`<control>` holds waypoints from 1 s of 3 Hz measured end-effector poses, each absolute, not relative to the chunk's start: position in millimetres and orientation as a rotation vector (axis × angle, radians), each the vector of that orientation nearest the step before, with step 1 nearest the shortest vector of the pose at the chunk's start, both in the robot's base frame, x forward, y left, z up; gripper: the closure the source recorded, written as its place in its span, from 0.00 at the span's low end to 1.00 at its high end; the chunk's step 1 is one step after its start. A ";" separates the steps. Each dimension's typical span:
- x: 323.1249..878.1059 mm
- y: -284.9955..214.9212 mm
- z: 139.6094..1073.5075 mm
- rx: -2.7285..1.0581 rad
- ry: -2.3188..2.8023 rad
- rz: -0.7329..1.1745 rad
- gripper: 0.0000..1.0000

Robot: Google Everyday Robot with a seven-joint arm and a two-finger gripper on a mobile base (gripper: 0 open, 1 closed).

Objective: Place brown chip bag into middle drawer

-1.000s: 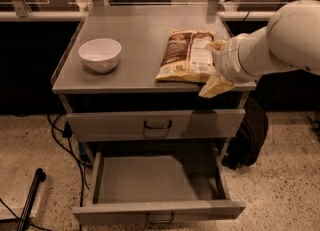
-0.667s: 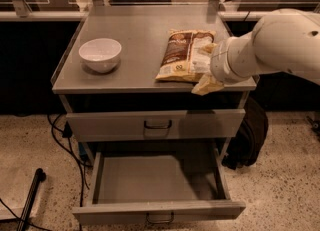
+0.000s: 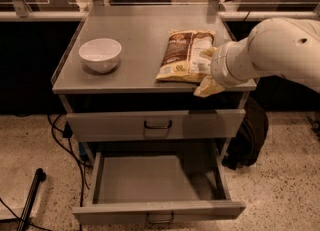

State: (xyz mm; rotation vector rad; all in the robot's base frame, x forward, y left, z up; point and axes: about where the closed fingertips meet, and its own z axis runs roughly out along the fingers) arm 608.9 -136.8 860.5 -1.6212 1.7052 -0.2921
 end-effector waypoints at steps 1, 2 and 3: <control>613.8 -143.7 855.7 -1.614 1.723 -0.313 0.37; 624.2 -151.6 856.3 -1.604 1.735 -0.352 0.66; 628.9 -152.3 854.3 -1.607 1.738 -0.359 0.63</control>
Offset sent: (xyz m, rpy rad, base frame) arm 0.0177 -0.0210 -0.0078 -0.0349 -0.0096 -0.0573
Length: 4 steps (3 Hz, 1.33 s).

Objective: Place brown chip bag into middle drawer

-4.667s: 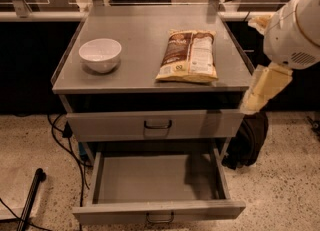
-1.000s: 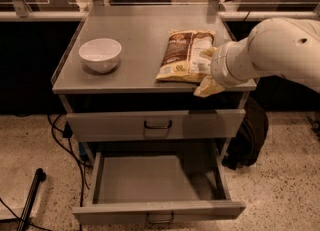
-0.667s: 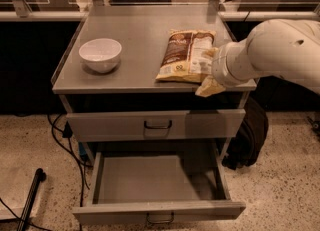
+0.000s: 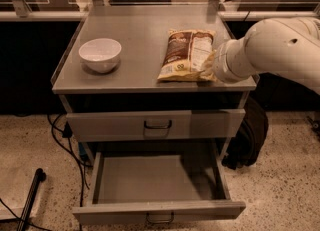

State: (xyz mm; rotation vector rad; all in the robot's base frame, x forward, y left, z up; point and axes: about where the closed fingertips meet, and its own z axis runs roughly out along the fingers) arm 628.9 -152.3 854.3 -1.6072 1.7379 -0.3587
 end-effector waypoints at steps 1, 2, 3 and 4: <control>632.8 -152.3 850.6 -1.615 1.741 -0.364 0.39; 634.6 -152.3 848.4 -1.618 1.745 -0.367 0.40; 636.8 -151.8 846.9 -1.618 1.747 -0.371 0.43; 638.0 -151.4 846.8 -1.620 1.747 -0.374 0.62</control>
Offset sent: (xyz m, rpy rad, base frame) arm 0.0098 -0.0022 -0.0119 -0.0199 0.0135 -0.0071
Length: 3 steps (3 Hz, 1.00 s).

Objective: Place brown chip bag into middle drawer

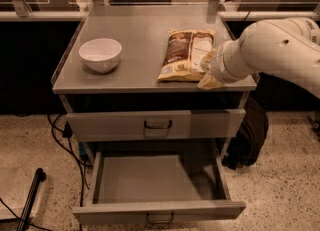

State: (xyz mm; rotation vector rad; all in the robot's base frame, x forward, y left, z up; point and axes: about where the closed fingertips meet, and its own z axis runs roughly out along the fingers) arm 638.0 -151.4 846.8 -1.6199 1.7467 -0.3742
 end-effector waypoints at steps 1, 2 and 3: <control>639.7 -150.9 846.5 -1.622 1.748 -0.377 0.85; 641.1 -149.2 844.6 -1.628 1.750 -0.376 1.00; 640.2 -147.7 847.4 -1.627 1.737 -0.384 1.00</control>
Offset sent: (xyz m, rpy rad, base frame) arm 0.0075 0.0018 -0.0050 -0.0080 0.0108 0.0000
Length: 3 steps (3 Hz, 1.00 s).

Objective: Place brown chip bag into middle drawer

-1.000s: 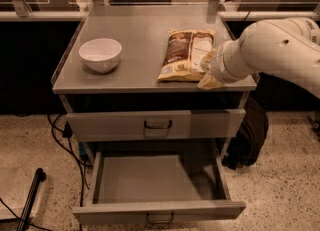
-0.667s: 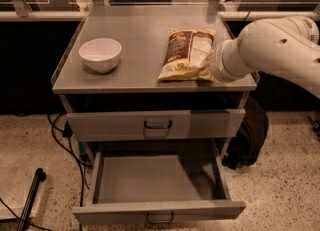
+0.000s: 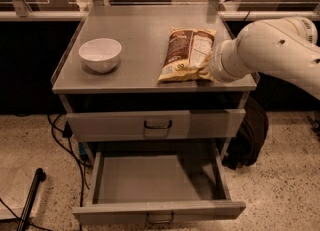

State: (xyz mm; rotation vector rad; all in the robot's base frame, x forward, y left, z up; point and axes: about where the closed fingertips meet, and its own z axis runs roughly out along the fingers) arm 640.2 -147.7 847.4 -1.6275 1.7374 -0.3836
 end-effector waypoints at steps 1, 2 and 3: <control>636.6 -142.4 858.0 -1.625 1.688 -0.412 1.00; 624.3 -133.3 896.7 -1.627 1.571 -0.503 1.00; 605.8 -127.9 942.4 -1.620 1.469 -0.573 1.00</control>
Offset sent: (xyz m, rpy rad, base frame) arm -0.0335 0.0260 0.1055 -0.0797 -0.3085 0.1096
